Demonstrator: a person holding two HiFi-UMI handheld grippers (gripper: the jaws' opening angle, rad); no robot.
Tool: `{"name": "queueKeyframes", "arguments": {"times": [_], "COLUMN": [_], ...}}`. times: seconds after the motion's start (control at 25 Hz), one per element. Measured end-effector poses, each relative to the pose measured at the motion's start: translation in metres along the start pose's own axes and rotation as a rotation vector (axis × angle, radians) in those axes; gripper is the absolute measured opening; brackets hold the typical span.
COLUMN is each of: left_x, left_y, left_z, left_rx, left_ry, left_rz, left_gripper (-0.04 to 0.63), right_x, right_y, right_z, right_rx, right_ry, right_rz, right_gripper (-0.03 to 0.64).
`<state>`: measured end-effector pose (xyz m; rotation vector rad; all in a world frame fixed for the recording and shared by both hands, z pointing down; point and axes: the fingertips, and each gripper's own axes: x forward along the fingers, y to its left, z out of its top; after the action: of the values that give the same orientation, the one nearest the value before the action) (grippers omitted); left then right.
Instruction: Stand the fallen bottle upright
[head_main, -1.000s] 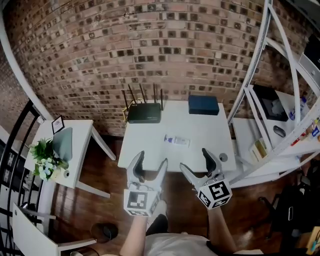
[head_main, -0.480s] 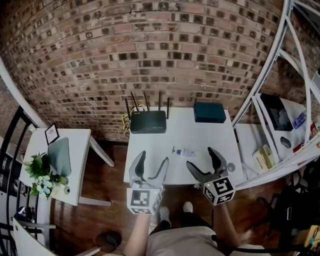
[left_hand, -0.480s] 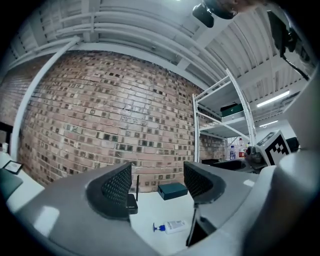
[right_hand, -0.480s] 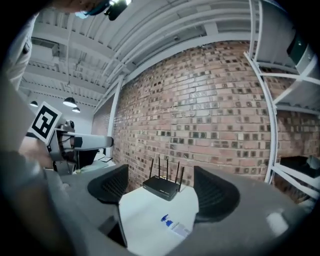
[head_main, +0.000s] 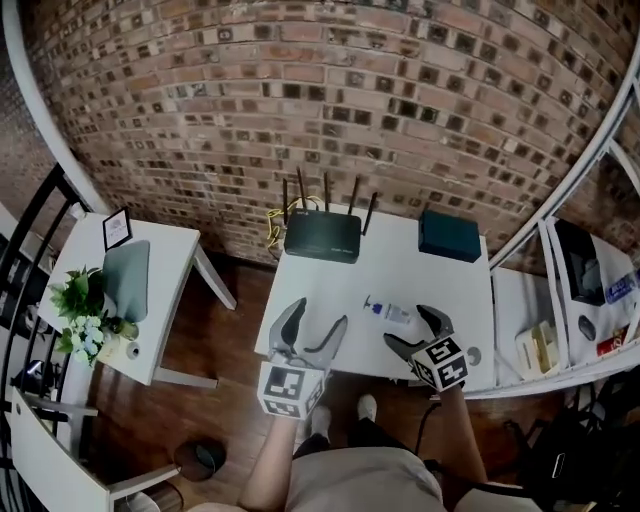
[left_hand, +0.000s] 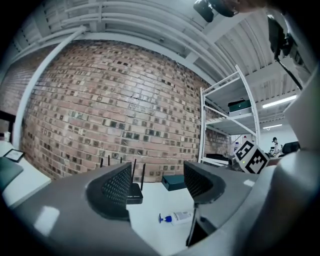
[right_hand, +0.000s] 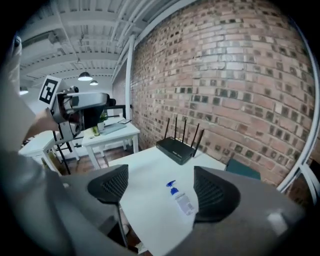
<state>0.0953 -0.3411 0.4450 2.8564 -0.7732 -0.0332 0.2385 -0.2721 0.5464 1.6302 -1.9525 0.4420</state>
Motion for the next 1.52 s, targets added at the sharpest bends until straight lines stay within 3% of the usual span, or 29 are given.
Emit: {"name": "queueKeyframes", "arguments": {"times": [0.36, 0.72, 0.88, 1.2, 1.52], "left_x": [0.003, 0.003, 0.0, -0.008, -0.016], "left_y": [0.015, 0.031, 0.04, 0.058, 0.061], "left_z": [-0.032, -0.057, -0.069, -0.076, -0.083], "left_rx": [-0.039, -0.081, -0.116, -0.105, -0.139], "left_ry": [0.07, 0.123, 0.147, 0.154, 0.151], "left_rz": [0.085, 0.188, 0.23, 0.3, 0.346], "left_gripper": [0.333, 0.333, 0.333, 0.333, 0.333], "right_x": [0.082, 0.163, 0.193, 0.225, 0.232], "right_y": [-0.03, -0.039, -0.047, -0.051, -0.053], "right_z": [-0.06, -0.101, -0.115, -0.146, -0.15], "right_rx": [-0.167, -0.262, -0.268, -0.304, -0.321], "right_ry": [0.309, 0.517, 0.576, 0.734, 0.804], "right_rz": [0.196, 0.403, 0.409, 0.438, 0.424], "right_gripper": [0.397, 0.397, 0.397, 0.397, 0.388]}}
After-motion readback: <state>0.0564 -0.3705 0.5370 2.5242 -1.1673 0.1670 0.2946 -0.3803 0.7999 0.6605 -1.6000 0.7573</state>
